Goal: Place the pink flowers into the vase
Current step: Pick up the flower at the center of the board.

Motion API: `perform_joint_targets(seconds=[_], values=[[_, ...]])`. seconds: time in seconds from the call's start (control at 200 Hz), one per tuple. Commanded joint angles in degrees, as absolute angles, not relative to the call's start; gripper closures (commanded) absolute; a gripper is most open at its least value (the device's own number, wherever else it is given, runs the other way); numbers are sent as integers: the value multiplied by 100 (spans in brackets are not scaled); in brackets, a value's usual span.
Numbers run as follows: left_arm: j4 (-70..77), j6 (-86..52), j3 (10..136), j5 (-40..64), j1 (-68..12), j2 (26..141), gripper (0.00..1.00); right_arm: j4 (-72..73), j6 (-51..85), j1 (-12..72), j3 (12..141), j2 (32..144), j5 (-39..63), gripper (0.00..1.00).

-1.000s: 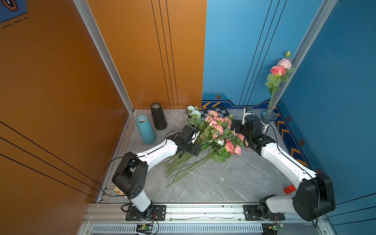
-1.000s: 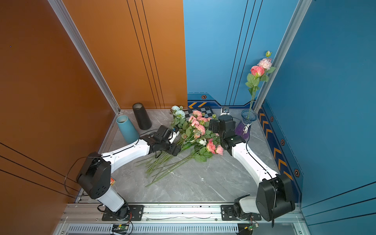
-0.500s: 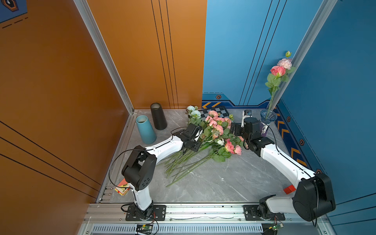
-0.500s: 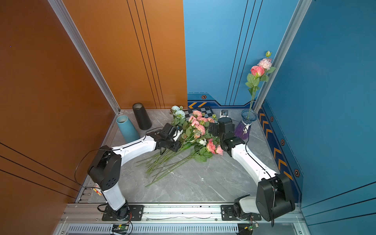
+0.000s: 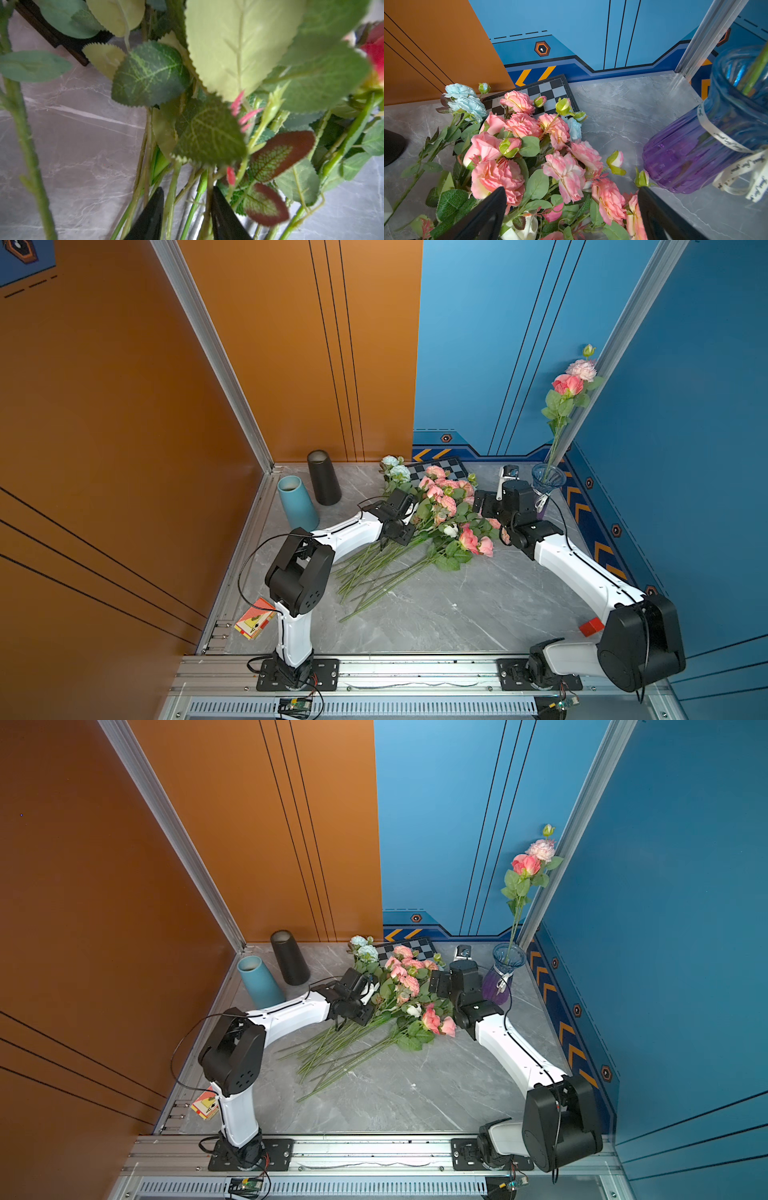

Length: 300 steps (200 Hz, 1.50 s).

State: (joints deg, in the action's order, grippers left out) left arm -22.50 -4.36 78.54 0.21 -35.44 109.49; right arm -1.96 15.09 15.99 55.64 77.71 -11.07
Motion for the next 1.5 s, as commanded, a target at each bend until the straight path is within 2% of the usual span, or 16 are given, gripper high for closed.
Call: perform_joint_targets(seconds=[0.0, 0.205, 0.295, 0.345, 0.375, 0.581, 1.166, 1.311, 1.497], values=[[-2347, -501, 7963, 97, -3612, 11047, 63, -166, 1614, 1561, 5483, 7624, -1016, 0], [-2347, -475, 7950, 118, -3638, 11052, 69, -138, 1685, 1554, 5467, 7646, -963, 0], [-2313, -471, 7954, 138, -3638, 11049, 77, -166, 1687, 1547, 5467, 7645, -964, 0], [-2283, -475, 7963, 126, -3626, 11052, 90, -176, 1696, 1548, 5461, 7632, -964, 0], [-2272, -490, 7978, 118, -3618, 11068, 93, -175, 1685, 1551, 5466, 7621, -970, 0], [-2197, -518, 8057, 275, -3539, 11078, 100, -184, 1697, 1548, 5470, 7611, -936, 0], [-1745, -236, 8394, 379, -2861, 10220, 100, -427, 1786, 1694, 5793, 7869, -464, 0], [-1135, -274, 8182, 454, -2817, 9827, 100, -529, 1926, 1787, 6083, 8055, 105, 0], [442, -728, 7552, 673, -2754, 9279, 100, -545, 2145, 1980, 6549, 8281, 817, 0]])
